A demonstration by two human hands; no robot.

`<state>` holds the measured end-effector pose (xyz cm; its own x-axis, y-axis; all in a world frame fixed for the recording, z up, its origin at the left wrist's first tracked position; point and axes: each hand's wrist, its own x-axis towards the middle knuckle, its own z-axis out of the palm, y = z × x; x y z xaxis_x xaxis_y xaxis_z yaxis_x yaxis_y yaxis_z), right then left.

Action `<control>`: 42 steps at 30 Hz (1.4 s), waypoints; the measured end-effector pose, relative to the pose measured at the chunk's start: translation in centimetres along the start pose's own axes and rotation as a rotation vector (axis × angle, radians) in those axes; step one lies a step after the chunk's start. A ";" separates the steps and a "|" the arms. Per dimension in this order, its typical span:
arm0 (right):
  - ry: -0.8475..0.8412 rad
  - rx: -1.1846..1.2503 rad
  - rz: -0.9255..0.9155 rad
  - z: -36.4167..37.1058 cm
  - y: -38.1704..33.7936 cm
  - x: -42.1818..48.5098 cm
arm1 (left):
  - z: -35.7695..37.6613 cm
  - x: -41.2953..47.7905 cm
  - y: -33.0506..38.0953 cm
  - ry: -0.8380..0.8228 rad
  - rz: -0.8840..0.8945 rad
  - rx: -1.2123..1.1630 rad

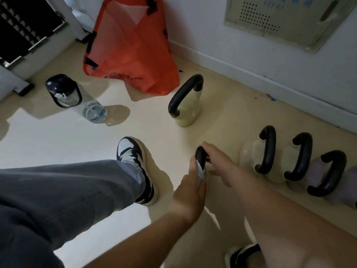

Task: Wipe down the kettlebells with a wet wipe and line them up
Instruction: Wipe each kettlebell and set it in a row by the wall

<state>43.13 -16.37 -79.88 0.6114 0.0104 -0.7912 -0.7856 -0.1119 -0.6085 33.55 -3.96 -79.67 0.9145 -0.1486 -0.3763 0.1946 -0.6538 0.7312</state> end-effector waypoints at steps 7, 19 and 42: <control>0.102 -0.194 -0.028 -1.3 2.8 -0.4 | -7.0 3.1 -2.0 -0.286 0.239 0.576; 0.165 -0.155 0.033 -1.1 5.3 -5.8 | -5.7 -1.8 -3.8 0.219 -0.066 0.436; -0.309 0.445 0.072 -3.8 3.5 -10.9 | -4.2 -1.6 5.2 -0.336 -0.461 -1.244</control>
<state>34.09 -20.61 -73.14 0.5513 0.3174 -0.7716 -0.8295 0.3078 -0.4660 34.57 -4.05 -72.86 0.5858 -0.3885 -0.7113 0.8058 0.3730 0.4599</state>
